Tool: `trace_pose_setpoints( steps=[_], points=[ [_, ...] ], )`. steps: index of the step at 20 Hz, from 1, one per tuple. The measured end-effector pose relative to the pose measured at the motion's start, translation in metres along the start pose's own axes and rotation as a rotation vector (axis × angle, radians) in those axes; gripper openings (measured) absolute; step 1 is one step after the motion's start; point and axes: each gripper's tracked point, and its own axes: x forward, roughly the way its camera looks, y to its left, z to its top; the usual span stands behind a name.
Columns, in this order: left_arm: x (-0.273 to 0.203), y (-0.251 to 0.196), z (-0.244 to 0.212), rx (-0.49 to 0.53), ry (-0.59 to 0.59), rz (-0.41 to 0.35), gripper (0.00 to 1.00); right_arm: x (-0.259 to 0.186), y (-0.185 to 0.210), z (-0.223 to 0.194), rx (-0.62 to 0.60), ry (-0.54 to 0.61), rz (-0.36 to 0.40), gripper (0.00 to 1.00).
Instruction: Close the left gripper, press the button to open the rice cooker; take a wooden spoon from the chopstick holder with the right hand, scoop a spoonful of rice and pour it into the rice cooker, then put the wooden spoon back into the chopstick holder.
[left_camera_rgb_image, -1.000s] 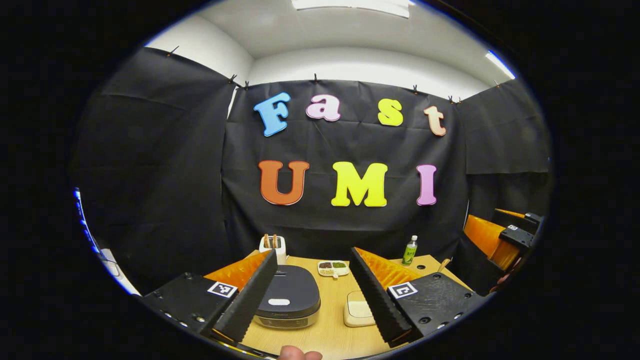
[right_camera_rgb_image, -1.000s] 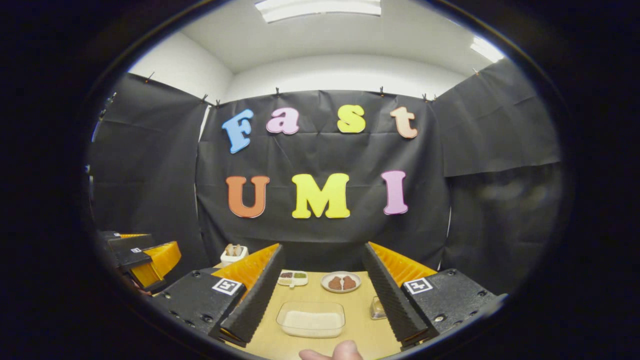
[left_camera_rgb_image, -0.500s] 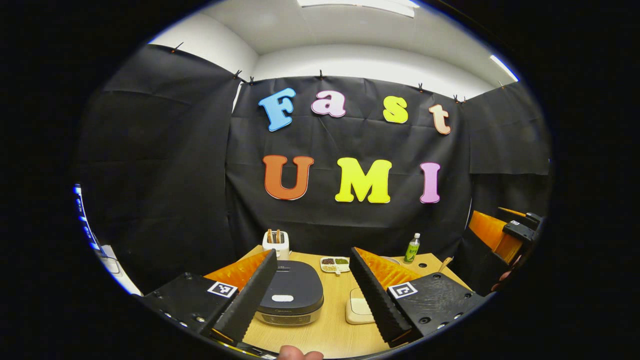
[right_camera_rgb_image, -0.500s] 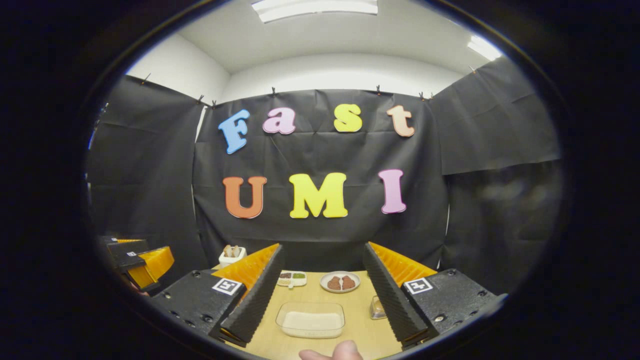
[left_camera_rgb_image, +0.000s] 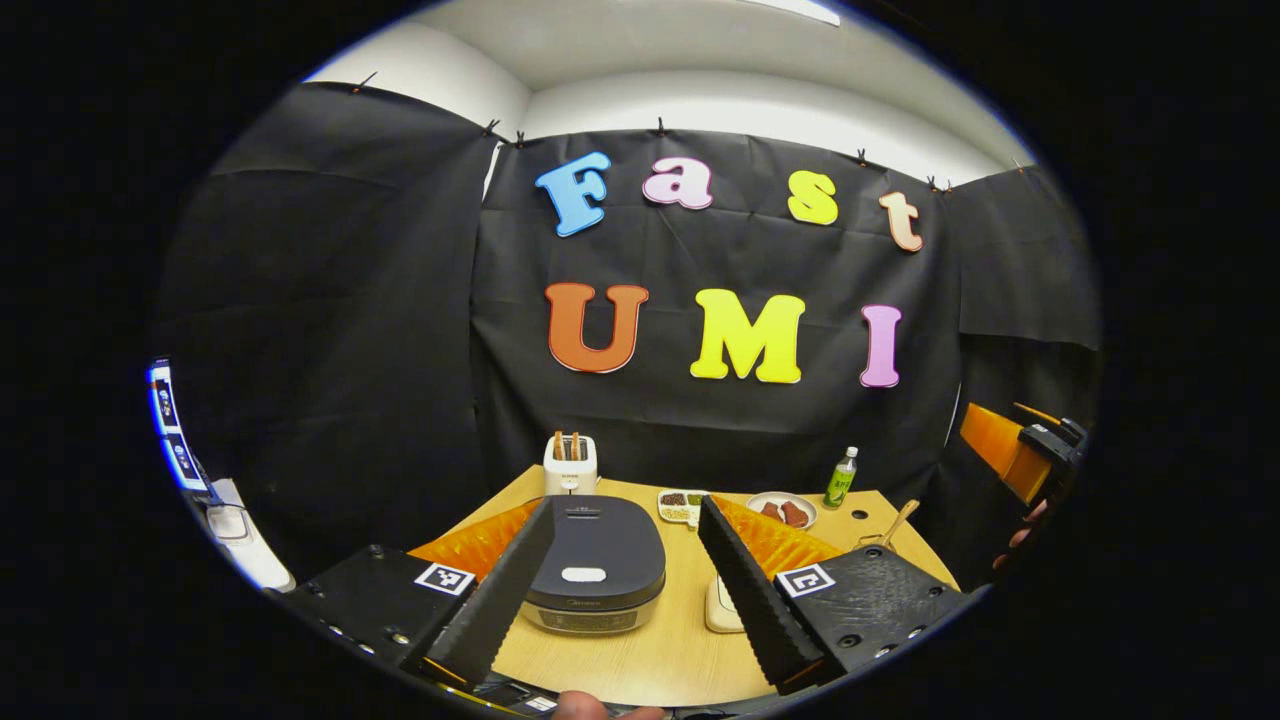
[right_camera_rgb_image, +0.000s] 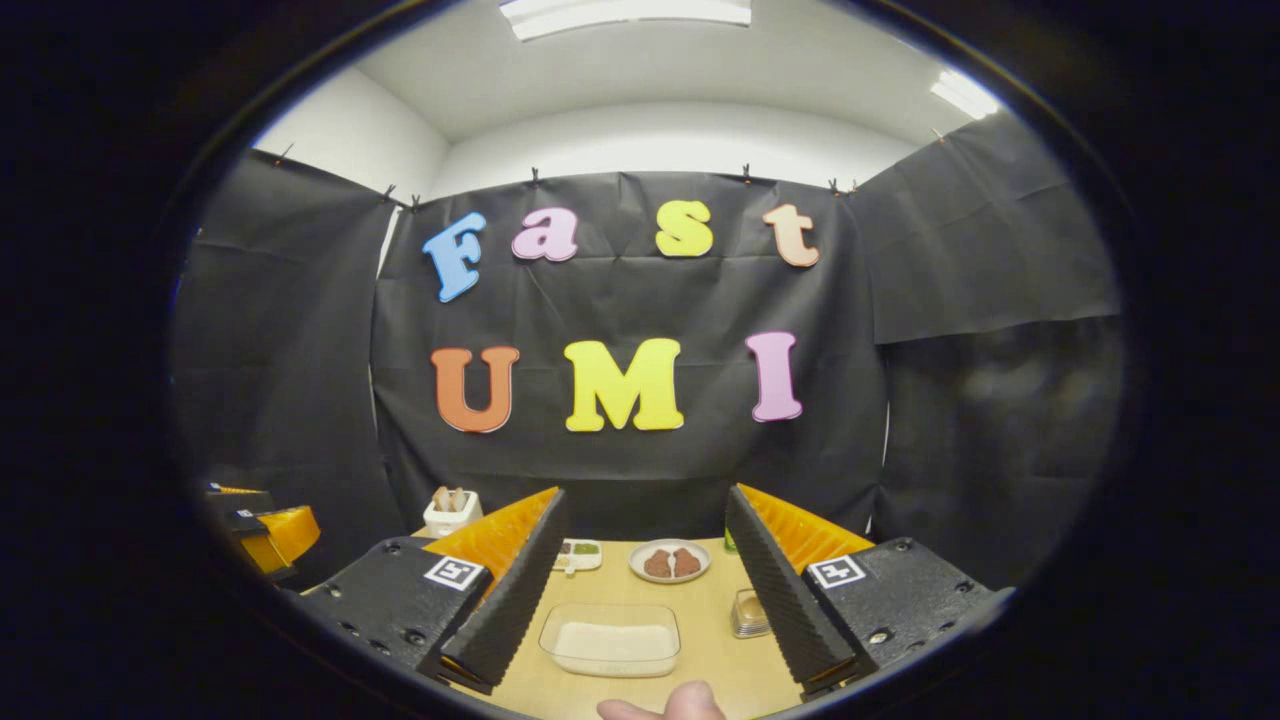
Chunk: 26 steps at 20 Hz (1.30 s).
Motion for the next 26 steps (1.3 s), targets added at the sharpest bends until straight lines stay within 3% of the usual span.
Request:
trace_pose_setpoints(
  steps=[5, 6, 7, 8, 11, 12, 13, 14, 23, 24, 25, 26],
  points=[
    [0.011, 0.005, -0.032, -0.002, 0.116, 0.015, 0.92, 0.021, -0.006, -0.011, 0.018, 0.018, -0.001, 1.0],
    [0.016, 0.005, -0.036, -0.005, 0.137, 0.013, 1.0, 0.026, -0.005, -0.015, 0.023, 0.031, 0.004, 1.0],
    [0.018, 0.004, -0.04, -0.009, 0.156, 0.013, 0.75, 0.031, -0.004, -0.02, 0.029, 0.043, 0.009, 1.0],
    [0.023, 0.004, -0.045, -0.01, 0.176, 0.014, 0.8, 0.036, -0.003, -0.022, 0.033, 0.052, 0.016, 0.99],
    [0.034, 0.001, -0.07, -0.04, 0.273, -0.009, 0.75, 0.05, -0.002, -0.024, 0.035, 0.053, 0.032, 0.99],
    [0.035, 0.003, -0.074, -0.055, 0.3, -0.009, 0.68, 0.054, -0.003, -0.024, 0.034, 0.049, 0.034, 0.99],
    [0.038, 0.006, -0.077, -0.062, 0.317, 0.003, 0.51, 0.059, -0.005, -0.025, 0.033, 0.049, 0.037, 0.99],
    [0.043, 0.009, -0.078, -0.063, 0.326, 0.01, 0.48, 0.065, -0.008, -0.025, 0.033, 0.048, 0.038, 1.0],
    [0.102, 0.025, -0.107, -0.065, 0.44, 0.024, 0.5, 0.103, -0.05, -0.037, 0.051, 0.076, -0.009, 0.99],
    [0.109, 0.029, -0.111, -0.067, 0.453, 0.031, 0.65, 0.106, -0.055, -0.04, 0.052, 0.081, -0.015, 1.0],
    [0.116, 0.041, -0.117, -0.073, 0.457, 0.087, 0.51, 0.109, -0.059, -0.043, 0.057, 0.088, -0.022, 1.0],
    [0.124, 0.042, -0.124, -0.085, 0.487, 0.084, 0.38, 0.111, -0.061, -0.047, 0.06, 0.1, -0.025, 1.0]
  ],
)
